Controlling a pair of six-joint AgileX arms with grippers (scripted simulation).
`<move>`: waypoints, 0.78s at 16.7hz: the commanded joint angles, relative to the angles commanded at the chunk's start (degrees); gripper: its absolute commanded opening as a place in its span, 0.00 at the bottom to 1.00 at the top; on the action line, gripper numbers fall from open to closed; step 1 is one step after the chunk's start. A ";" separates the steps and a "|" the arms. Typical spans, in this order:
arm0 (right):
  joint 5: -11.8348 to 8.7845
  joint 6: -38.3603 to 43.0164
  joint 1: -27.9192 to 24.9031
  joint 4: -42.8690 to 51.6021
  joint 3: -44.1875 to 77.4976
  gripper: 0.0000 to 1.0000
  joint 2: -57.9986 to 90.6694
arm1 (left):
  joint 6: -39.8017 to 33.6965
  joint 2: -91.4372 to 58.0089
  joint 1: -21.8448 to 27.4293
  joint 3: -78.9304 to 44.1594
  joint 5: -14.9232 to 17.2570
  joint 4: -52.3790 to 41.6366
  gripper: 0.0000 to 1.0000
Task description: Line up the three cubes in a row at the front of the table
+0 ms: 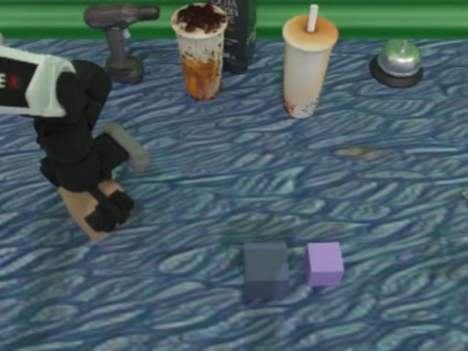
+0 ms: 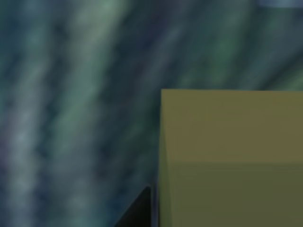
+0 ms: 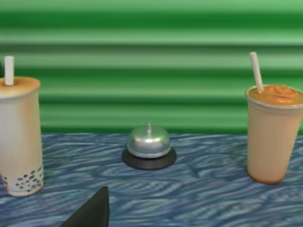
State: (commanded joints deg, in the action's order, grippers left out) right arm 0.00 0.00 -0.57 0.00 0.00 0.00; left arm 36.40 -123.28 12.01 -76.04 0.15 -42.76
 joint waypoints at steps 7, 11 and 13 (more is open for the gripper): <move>0.00 0.00 0.00 0.00 0.00 1.00 0.00 | 0.00 0.00 0.00 0.00 0.00 0.00 0.00; 0.00 0.00 0.00 0.00 0.00 1.00 0.00 | 0.00 0.00 0.00 0.00 0.00 0.00 0.00; 0.00 0.00 0.00 0.00 0.00 1.00 0.00 | 0.00 0.00 0.00 0.00 0.00 0.00 0.00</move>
State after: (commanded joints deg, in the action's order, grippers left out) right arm 0.00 0.00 -0.57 0.00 0.00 0.00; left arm 36.40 -123.28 12.01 -76.04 0.15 -42.76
